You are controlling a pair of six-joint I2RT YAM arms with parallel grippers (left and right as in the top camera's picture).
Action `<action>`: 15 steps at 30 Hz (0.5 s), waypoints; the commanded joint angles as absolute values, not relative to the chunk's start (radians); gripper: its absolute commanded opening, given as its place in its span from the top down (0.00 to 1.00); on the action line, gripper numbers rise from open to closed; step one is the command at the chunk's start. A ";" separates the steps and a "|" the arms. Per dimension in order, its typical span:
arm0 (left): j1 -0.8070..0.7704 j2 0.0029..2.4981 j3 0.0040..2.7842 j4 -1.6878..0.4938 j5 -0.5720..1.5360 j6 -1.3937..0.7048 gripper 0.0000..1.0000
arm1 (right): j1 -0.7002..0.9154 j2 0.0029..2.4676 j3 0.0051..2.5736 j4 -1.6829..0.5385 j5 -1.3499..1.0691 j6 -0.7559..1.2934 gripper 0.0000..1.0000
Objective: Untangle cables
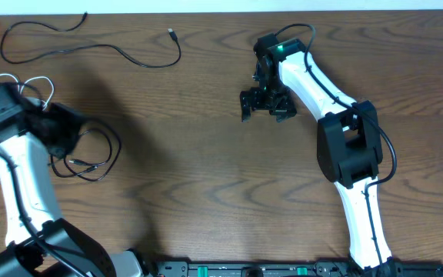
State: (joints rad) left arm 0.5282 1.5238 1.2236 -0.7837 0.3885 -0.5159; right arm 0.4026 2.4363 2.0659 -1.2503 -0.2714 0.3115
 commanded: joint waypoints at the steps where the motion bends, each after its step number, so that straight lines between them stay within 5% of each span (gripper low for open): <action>1: 0.437 1.556 1.219 -0.812 0.244 -0.456 0.66 | 0.414 2.444 2.061 -1.245 -0.279 0.318 0.01; 6: 0.327 1.625 1.184 -0.819 0.100 -0.457 0.92 | 0.414 2.444 2.061 -1.245 -0.279 0.318 0.01; 15: 0.282 1.812 1.184 -0.807 0.078 -0.456 0.93 | 0.414 2.444 2.061 -1.245 -0.279 0.318 0.01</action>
State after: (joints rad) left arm 0.2840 1.7668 1.1973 -0.8059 0.1200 -0.4698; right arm 0.4034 2.4363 2.0655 -1.2503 -0.2691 0.3115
